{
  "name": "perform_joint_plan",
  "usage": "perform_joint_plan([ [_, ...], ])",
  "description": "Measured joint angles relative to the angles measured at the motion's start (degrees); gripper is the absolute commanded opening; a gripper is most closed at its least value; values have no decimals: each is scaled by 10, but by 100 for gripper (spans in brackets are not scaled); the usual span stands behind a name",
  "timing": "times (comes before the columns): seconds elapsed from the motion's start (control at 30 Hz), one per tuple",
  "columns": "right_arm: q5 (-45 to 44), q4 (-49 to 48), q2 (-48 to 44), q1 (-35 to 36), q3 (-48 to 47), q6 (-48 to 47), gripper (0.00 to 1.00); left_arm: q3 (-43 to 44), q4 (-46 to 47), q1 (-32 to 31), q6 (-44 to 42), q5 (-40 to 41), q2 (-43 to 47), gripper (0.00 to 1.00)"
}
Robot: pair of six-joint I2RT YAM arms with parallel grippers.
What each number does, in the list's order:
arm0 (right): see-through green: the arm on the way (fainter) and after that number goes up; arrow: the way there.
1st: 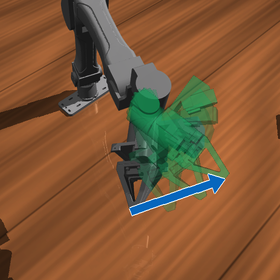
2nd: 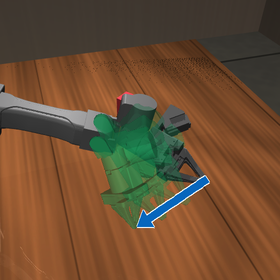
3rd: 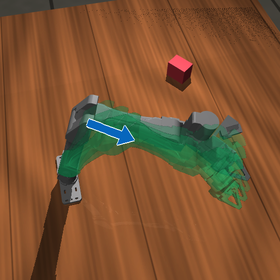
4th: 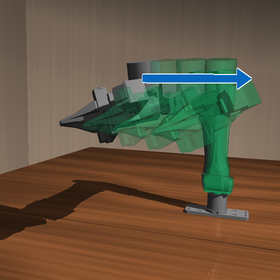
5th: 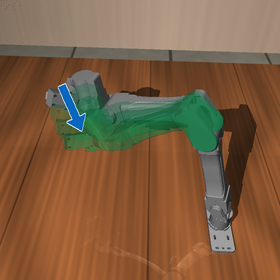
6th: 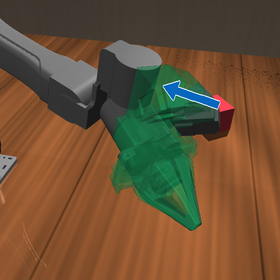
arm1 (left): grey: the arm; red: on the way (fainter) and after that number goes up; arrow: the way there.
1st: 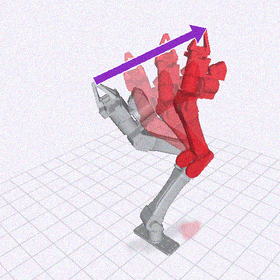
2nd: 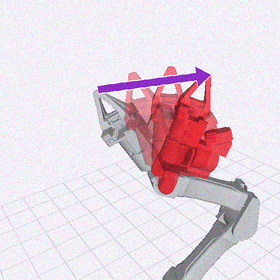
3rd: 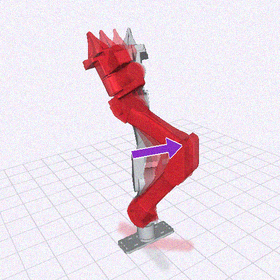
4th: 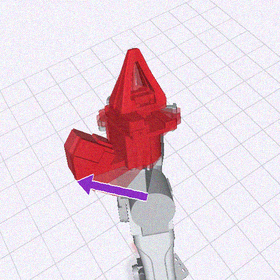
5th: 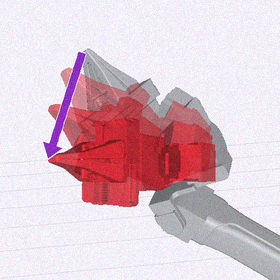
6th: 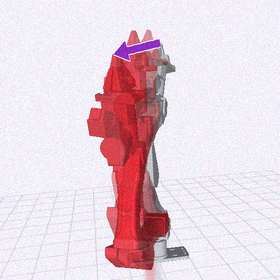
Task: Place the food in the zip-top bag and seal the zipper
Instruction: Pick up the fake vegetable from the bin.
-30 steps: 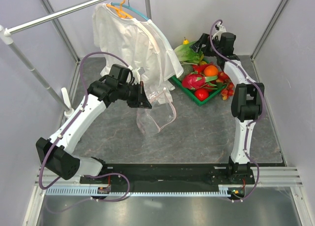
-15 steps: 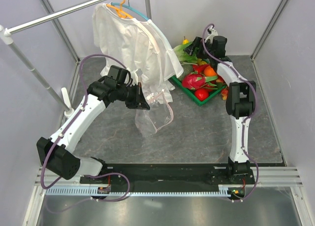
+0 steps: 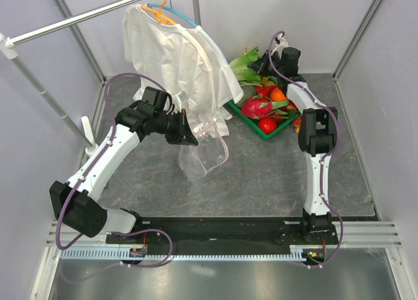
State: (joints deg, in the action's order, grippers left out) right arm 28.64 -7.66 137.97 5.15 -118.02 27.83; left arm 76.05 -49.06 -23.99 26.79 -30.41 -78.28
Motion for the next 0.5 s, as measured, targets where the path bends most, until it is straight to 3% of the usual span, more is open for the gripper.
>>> perform_joint_plan([
  [0.5,31,-49,-109,-3,35,57,0,-15,9,8,4,-1,0,2],
])
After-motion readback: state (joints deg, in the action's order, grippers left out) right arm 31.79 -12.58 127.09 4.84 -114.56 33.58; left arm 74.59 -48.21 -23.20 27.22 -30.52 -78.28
